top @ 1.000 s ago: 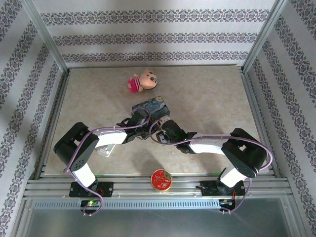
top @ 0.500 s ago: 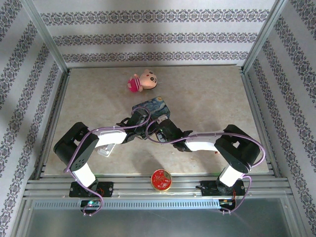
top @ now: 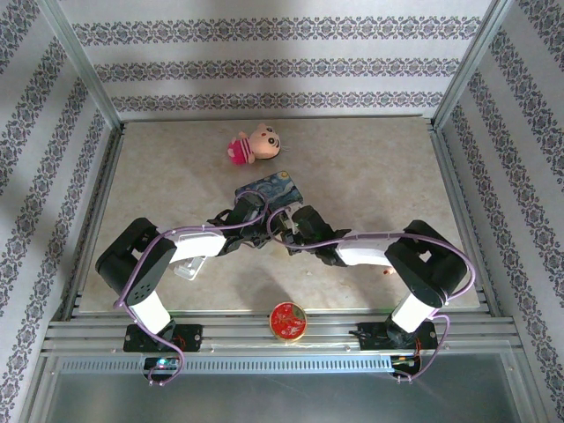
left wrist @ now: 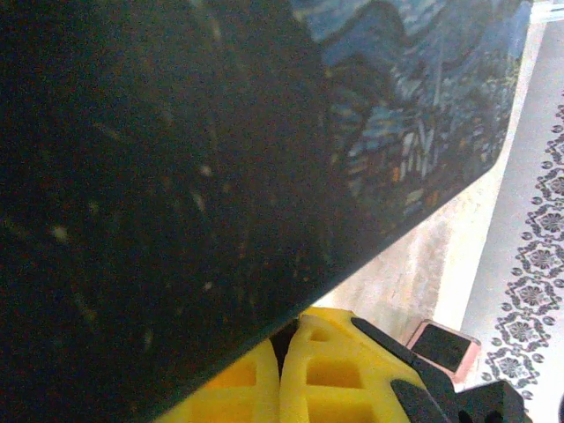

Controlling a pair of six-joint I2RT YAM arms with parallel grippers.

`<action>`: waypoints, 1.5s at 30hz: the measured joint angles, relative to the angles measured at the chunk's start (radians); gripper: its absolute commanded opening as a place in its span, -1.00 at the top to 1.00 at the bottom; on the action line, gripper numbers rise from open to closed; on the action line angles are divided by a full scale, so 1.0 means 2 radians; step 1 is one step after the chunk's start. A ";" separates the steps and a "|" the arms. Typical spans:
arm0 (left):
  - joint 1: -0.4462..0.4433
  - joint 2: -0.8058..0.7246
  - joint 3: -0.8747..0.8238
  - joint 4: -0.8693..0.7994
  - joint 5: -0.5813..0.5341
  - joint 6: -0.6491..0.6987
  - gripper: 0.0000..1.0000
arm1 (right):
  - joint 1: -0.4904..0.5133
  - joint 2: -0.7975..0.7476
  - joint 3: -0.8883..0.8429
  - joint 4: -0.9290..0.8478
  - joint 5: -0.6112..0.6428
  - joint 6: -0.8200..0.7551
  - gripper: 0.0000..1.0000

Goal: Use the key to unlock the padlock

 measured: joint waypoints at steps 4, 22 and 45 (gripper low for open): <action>0.000 0.001 0.000 0.008 0.002 -0.004 1.00 | -0.030 -0.002 -0.012 0.023 -0.063 0.019 1.00; 0.000 0.001 0.000 0.029 0.014 -0.008 1.00 | -0.095 0.021 -0.028 0.081 -0.219 0.099 1.00; 0.003 0.001 -0.034 0.054 0.028 -0.023 0.44 | -0.102 0.023 -0.035 0.105 -0.199 0.128 1.00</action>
